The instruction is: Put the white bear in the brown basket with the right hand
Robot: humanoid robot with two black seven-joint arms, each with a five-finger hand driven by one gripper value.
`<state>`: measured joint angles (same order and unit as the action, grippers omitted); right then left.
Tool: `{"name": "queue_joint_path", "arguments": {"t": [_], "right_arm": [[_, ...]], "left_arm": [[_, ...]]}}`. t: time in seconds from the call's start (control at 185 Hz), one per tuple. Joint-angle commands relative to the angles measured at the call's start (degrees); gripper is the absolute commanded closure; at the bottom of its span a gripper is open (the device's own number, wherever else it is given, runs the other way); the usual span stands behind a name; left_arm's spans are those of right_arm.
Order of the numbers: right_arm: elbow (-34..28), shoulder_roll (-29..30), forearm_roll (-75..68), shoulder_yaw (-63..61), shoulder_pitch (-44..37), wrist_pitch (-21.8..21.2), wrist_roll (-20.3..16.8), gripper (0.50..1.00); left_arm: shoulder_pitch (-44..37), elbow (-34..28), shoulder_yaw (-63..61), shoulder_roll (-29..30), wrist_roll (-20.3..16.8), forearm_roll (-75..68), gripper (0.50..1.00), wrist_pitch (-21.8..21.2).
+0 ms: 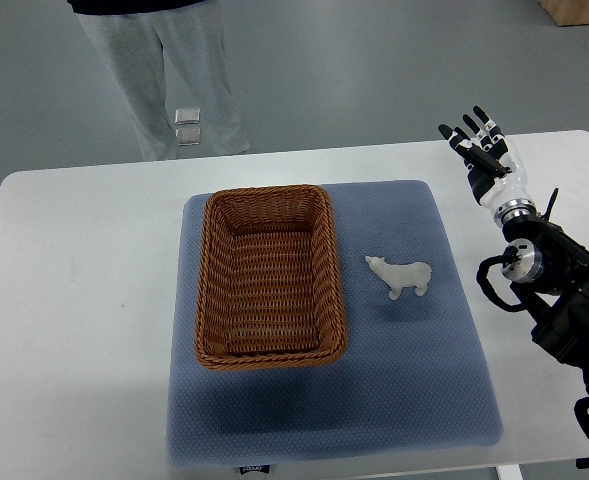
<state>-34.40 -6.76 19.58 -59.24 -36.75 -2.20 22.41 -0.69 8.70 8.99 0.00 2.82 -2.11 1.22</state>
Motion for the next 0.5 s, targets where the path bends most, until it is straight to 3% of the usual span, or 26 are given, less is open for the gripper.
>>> {"name": "queue_joint_path", "arguments": {"t": [0.0,0.493], "right_arm": [[-0.1,0.2,-0.1,-0.1,0.0,0.0,0.0,0.576],[-3.7,-0.6,-0.4,-0.1,0.1,0.0,-0.4,0.576]], "left_arm": [[-0.3,0.0,0.0,0.0,0.0,0.0,0.500,0.0],[-0.3,-0.1,0.0,0.0,0.0,0.0,0.500,0.0]]}}
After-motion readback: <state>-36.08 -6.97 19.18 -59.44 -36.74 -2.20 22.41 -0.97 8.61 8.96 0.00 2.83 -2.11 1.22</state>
